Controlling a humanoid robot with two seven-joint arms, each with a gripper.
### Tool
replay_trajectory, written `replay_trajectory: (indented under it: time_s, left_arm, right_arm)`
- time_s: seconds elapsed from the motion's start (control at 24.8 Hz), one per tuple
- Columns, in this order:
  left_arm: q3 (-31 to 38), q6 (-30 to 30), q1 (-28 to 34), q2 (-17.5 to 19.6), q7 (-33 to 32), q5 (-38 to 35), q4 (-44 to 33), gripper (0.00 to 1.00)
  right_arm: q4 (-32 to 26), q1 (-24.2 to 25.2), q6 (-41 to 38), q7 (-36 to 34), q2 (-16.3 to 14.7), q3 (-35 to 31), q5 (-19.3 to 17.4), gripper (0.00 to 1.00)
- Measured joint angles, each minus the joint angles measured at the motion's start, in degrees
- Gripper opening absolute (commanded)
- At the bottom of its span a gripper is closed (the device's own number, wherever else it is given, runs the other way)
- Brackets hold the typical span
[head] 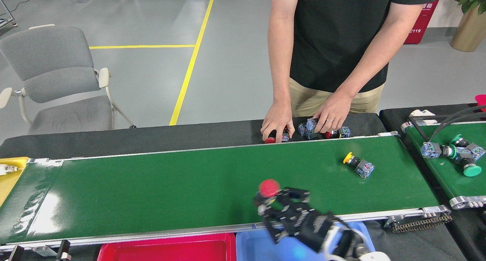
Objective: Pick switch part from conveyor to tray
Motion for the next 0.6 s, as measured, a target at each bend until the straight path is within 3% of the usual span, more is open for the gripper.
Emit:
replay_trajectory:
  time_s: [0.16, 0.28, 0.44, 0.6]
  left_arm:
    - [0.0, -1.9, -0.7, 0.0, 0.0, 0.0, 0.0, 1.0]
    - [0.0, -4.1, -0.6, 0.2, 0.0, 0.0, 0.0, 1.0]
    - [0.0, -5.0, 0.0, 0.2, 0.1, -0.1, 0.0, 1.0]
    - [0.0, -5.2, 0.5, 0.2, 0.2, -0.1, 0.0, 1.0]
  right_arm:
    - [1.9, 0.0, 1.2, 0.0, 0.8, 1.6, 0.4, 1.0]
    - [-2.0, 2.0, 2.1, 0.0, 0.6, -1.6, -0.4, 0.99]
    - [-12.5, 14.8, 9.3, -0.7, -0.9, -21.9, -0.9, 0.98]
    - [-15.8, 26.6, 16.7, -6.9, -0.9, -38.8, -0.9, 0.98]
